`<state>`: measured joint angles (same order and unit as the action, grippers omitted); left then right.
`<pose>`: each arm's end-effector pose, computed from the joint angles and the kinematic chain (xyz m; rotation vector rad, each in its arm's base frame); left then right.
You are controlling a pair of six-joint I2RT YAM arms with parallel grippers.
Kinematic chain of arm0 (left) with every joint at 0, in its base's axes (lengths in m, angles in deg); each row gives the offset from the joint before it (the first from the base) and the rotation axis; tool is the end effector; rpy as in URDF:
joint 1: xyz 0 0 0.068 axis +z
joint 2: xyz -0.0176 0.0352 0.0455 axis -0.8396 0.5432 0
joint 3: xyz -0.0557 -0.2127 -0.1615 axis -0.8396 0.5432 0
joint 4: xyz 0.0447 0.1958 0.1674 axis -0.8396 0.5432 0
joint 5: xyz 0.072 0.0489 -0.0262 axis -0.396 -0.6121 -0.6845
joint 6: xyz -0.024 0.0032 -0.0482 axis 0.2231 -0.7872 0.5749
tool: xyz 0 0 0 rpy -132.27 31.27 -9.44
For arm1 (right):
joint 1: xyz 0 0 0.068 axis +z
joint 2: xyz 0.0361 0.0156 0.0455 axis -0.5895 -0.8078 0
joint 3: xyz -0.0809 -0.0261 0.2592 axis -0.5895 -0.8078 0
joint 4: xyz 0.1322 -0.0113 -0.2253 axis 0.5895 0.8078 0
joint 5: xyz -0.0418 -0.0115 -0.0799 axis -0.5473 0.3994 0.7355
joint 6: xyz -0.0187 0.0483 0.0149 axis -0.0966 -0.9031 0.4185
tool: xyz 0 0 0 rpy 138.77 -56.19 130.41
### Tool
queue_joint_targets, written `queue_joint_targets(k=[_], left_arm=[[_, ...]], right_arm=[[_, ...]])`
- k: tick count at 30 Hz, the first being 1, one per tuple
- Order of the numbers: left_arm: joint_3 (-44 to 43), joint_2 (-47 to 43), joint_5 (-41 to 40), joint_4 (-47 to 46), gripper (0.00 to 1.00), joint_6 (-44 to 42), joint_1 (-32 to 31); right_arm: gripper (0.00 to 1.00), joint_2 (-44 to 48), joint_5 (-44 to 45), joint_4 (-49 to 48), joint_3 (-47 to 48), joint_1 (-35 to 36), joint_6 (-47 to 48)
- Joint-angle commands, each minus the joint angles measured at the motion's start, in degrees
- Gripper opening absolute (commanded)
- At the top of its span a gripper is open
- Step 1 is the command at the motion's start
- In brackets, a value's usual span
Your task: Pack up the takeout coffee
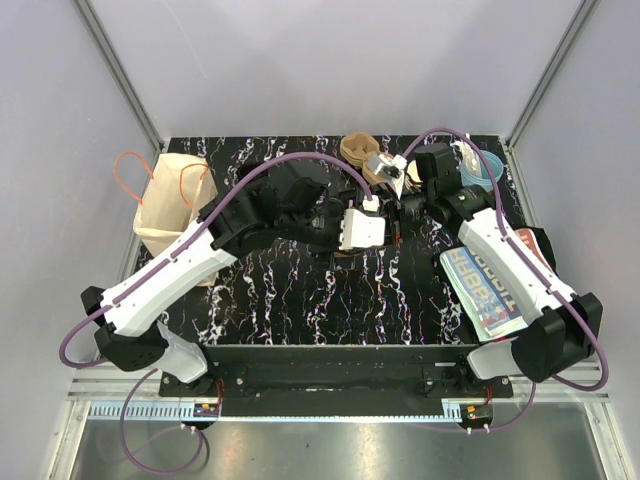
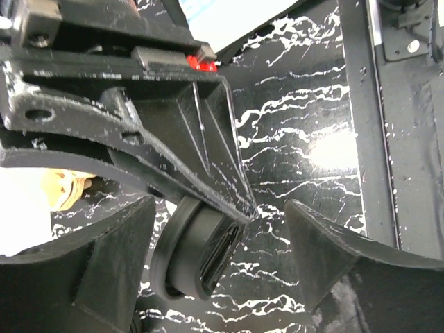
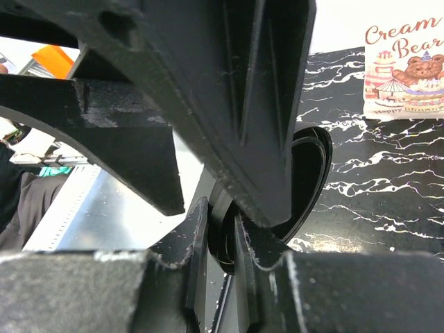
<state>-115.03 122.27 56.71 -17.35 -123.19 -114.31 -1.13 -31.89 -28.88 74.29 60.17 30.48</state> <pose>0.1472 -0.2496 0.4542 1.7761 1.3375 -0.5343 0.2478 0.1493 0.3720 -1.3855 1.3341 1.6072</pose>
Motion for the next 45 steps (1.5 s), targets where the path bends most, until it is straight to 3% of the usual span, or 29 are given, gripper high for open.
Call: queue_joint_targets(k=[1,9,21,26,33,45], left_arm=[[-3.1,-0.4,-3.4,0.3,0.83,-1.8,-0.4],[-6.2,1.8,-4.5,3.9,0.84,-3.1,-1.0],[-10.9,6.9,-5.8,10.8,0.54,-5.6,-2.3],[-13.7,8.7,-6.5,14.4,0.52,-6.5,-2.4],[-16.8,10.5,-7.1,19.4,0.35,-7.8,-2.6],[-20.7,13.5,-7.1,25.1,0.18,-8.9,-2.6]], right_arm=[[0.04,3.4,-1.9,-1.9,-0.7,0.0,-0.7],[0.03,3.7,-1.9,-1.9,-1.1,0.1,-2.4],[0.03,4.5,-1.2,-1.7,-1.3,0.1,-3.1],[0.03,4.4,-1.0,-1.3,-1.9,0.0,-2.8],[0.02,4.2,-0.3,-0.5,-1.8,0.0,-2.1],[0.08,4.5,1.2,3.8,-1.6,0.1,2.4]])
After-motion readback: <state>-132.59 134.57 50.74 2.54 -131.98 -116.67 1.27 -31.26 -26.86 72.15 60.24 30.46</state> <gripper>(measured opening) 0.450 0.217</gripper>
